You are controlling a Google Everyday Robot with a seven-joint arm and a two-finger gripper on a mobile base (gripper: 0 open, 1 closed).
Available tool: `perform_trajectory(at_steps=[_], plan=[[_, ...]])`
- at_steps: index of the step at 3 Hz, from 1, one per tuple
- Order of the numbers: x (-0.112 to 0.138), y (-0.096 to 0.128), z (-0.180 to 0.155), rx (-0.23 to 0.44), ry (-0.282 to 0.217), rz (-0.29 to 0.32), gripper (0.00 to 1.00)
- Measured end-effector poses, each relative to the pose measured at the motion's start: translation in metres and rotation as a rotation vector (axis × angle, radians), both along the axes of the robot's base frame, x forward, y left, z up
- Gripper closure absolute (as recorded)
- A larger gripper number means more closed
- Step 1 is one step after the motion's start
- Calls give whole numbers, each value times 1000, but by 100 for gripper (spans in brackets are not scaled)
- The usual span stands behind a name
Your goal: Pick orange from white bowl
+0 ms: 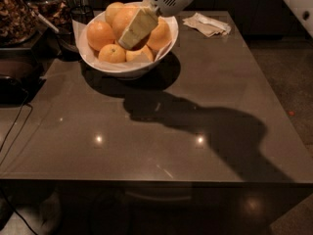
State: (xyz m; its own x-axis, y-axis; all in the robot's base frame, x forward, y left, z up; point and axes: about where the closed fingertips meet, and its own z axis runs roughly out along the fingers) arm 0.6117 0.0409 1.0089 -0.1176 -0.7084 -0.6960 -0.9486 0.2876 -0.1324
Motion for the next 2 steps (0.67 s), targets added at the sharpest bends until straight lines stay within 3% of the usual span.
perform_trajectory(at_steps=[2], plan=[[-58,2,-31,50,67,-65,100]])
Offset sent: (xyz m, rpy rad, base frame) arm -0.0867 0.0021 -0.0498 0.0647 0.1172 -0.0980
